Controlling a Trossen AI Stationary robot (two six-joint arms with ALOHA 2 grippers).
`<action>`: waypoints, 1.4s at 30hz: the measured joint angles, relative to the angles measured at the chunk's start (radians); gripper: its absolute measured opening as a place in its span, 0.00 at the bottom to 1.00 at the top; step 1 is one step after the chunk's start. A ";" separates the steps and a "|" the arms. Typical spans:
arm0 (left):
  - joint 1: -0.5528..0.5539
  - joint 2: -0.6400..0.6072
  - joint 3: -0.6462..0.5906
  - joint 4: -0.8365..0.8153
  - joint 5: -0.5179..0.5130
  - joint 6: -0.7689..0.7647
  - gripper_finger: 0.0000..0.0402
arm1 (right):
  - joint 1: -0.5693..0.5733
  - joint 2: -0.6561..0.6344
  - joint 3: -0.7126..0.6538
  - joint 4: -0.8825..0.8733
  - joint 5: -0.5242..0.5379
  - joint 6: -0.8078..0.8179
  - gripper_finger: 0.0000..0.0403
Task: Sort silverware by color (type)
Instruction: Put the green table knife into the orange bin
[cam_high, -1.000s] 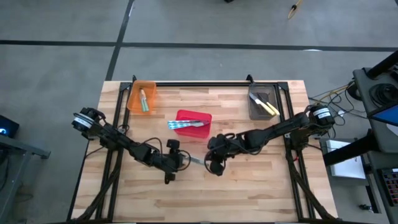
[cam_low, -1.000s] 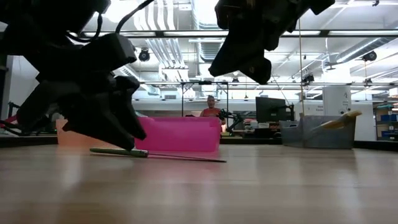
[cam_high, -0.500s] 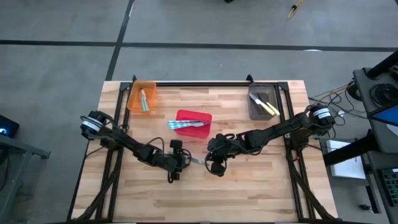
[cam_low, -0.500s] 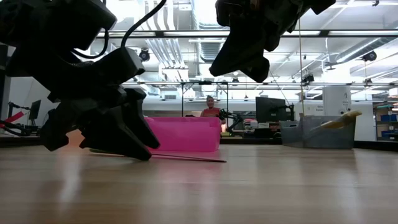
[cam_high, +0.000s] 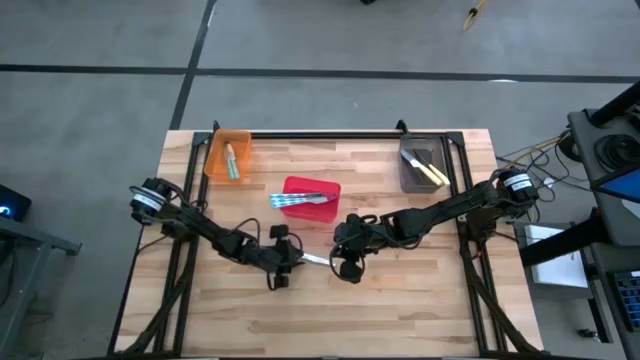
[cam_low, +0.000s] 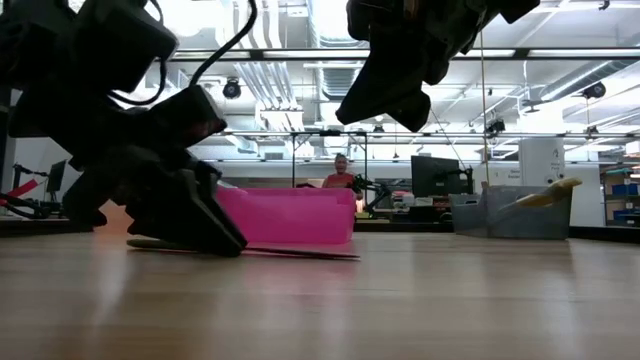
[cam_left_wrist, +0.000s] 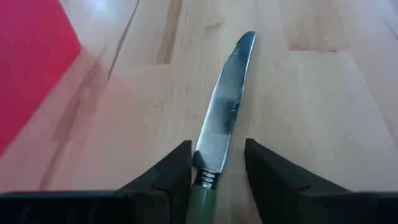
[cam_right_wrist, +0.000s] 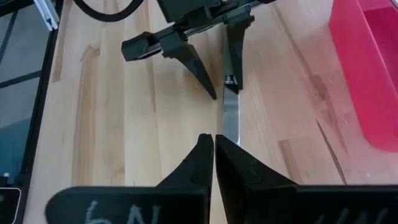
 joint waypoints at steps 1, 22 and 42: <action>0.000 0.001 -0.011 0.024 0.002 -0.008 0.31 | 0.000 0.000 0.000 0.000 0.000 -0.001 0.02; -0.047 -0.105 -0.056 0.117 -0.140 -0.221 0.01 | 0.007 0.000 -0.020 0.000 0.000 -0.129 0.02; -0.111 -0.292 -0.050 0.048 -0.136 -0.333 0.00 | 0.006 0.000 -0.124 0.051 0.002 -0.205 0.02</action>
